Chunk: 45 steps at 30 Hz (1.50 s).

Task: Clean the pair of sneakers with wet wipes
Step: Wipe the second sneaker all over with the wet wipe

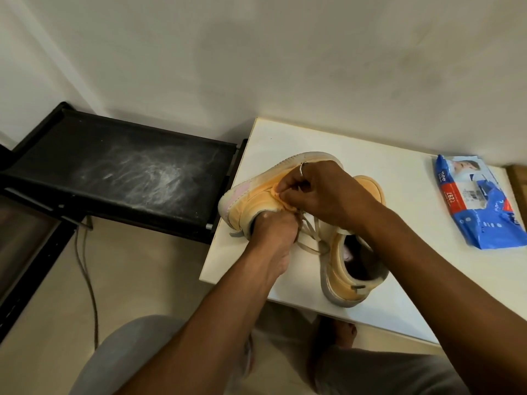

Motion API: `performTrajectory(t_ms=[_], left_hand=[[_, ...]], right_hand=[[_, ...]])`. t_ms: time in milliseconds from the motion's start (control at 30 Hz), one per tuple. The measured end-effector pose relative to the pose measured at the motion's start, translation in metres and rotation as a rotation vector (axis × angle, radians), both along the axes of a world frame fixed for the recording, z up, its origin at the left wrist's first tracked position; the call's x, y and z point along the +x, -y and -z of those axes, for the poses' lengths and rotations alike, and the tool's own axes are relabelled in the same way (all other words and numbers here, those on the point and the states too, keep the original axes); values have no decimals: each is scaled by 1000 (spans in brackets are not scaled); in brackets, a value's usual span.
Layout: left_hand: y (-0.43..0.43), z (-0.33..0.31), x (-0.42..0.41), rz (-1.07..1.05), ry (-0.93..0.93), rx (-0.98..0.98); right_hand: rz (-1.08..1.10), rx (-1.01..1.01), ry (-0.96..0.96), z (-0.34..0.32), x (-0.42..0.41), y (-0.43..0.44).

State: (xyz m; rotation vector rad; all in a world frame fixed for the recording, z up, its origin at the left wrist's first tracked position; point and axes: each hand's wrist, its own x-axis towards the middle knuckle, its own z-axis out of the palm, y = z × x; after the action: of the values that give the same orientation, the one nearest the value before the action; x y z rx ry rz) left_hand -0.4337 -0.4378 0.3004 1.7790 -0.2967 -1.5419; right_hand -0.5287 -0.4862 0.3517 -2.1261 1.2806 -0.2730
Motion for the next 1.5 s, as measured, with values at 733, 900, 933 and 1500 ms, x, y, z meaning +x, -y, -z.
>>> performTrajectory(t_ms=[733,900,933,1500], left_hand=[[-5,-11,3,26,-14,-116],[-5,-16,5,34,-30,-156],[-5,-16,6,39,-29,-165],[-5,-26,6,-60,-105,-170]], right_hand=[[272,-193,-2,-6,-27,13],[115,5,25,-1,-8,3],[86,73,73,-1,-7,2],[341,-266,-112,19,-23,18]])
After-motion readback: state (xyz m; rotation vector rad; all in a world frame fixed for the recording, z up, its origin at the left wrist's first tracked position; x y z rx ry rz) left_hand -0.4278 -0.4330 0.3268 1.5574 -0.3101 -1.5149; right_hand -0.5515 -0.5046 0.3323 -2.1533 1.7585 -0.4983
